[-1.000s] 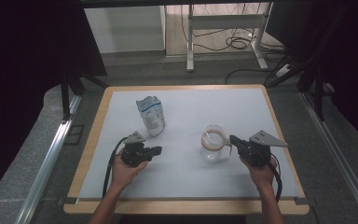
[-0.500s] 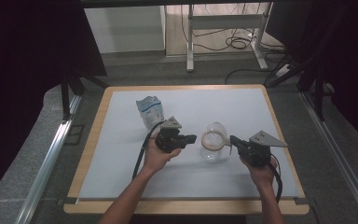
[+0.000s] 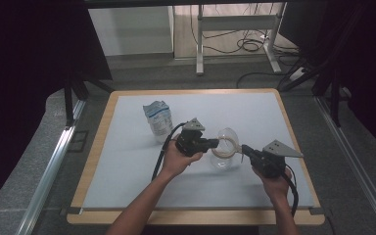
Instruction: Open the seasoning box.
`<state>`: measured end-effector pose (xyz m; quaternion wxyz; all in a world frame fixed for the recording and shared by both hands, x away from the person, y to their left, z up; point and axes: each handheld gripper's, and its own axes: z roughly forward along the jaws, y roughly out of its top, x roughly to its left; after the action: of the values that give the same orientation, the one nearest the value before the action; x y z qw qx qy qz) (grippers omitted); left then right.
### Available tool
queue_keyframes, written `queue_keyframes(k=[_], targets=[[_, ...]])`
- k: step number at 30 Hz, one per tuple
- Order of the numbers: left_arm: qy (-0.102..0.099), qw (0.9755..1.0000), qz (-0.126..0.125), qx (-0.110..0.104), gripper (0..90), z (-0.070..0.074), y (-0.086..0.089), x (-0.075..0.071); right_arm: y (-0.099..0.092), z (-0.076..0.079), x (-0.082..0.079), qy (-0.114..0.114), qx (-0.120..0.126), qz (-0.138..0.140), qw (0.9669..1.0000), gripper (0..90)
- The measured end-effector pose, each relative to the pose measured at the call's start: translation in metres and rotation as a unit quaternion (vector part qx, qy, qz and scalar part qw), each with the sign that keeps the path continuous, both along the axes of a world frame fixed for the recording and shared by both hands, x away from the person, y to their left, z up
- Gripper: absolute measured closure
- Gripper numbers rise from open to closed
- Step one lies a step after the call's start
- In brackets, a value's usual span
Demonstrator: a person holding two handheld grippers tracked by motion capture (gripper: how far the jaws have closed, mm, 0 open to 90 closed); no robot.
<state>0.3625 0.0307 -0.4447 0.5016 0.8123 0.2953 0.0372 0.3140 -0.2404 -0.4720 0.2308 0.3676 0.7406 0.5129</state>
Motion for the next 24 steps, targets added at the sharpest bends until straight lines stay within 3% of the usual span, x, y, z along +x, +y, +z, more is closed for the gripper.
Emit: queue_keyframes(k=[6,10,11,13,15,17,24], targets=[[0.001,1.0,-0.009,0.002,90.0,0.003,-0.005,0.0,0.004,-0.007,-0.018,0.01,-0.002,0.016,0.9998,87.3],[-0.006,0.9997,-0.023,0.007,90.0,0.009,-0.016,0.0,0.01,-0.022,-0.033,0.028,-0.004,0.047,0.9985,77.3],[-0.006,0.9997,-0.023,0.007,90.0,0.009,-0.016,0.0,0.01,-0.022,-0.033,0.028,-0.004,0.047,0.9985,77.3],[-0.005,0.9996,-0.029,0.004,90.0,0.012,-0.025,0.001,0.017,-0.031,-0.036,0.041,-0.023,0.056,0.9973,61.8],[-0.003,0.9994,-0.033,0.0,90.0,0.013,-0.031,0.001,0.02,-0.034,-0.036,0.053,-0.036,0.05,0.9967,56.3],[-0.002,0.9994,-0.036,0.001,90.0,0.013,-0.034,0.001,0.021,-0.037,-0.035,0.062,-0.033,0.058,0.9958,51.5],[-0.008,0.9982,-0.06,0.005,89.7,0.018,-0.056,-0.002,0.026,-0.044,-0.033,0.073,-0.048,0.06,0.9944,47.7]])
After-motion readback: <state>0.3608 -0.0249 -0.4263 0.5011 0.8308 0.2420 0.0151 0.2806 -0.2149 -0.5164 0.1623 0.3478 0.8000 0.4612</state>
